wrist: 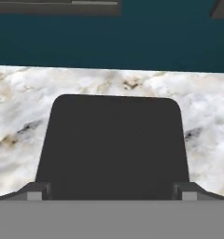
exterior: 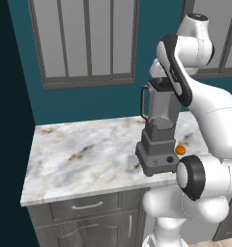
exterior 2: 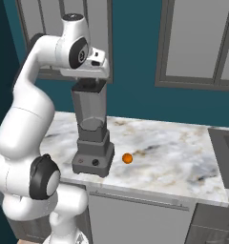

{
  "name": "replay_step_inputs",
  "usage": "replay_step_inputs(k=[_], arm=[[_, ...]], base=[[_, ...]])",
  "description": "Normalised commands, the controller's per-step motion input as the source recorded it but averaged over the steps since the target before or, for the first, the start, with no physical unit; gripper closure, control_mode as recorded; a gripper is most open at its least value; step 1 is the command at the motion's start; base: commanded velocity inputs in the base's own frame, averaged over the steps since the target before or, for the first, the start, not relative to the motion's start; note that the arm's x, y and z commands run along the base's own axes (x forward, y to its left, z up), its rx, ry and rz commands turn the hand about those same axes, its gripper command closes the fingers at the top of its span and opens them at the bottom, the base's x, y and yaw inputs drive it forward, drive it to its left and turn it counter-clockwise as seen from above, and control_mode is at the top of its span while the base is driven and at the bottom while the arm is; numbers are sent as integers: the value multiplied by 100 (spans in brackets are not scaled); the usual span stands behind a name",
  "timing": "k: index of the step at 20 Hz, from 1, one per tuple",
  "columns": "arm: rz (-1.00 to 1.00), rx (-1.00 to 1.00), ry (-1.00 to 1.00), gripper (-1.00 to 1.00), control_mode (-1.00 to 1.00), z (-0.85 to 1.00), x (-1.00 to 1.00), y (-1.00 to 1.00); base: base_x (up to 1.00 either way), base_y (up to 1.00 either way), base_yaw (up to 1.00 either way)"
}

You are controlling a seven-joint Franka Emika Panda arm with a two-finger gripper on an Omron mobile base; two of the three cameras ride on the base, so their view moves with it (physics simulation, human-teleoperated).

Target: Open the blender lid, put the tangerine in the blender, close the lid, and start the blender.

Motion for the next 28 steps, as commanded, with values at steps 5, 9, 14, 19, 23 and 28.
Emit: replay_step_inputs(k=[5, 9, 14, 19, 23, 28], arm=[[-6, 0, 0, -100, -100, -26, 15, 6], [-4, 0, 1, -100, -100, -35, 15, 5], [-3, 0, 1, 100, -100, -25, 15, 10], [0, 0, 0, 100, -100, 13, 1, 4], [0, 0, -6, 100, -100, 71, 0, 1], [0, 0, -19, 100, -100, 99, -22, 8]], base=[[0, 0, 0], [0, 0, 0], [0, 0, 0], [0, 0, 0], [0, 0, 0], [0, 0, 0]])
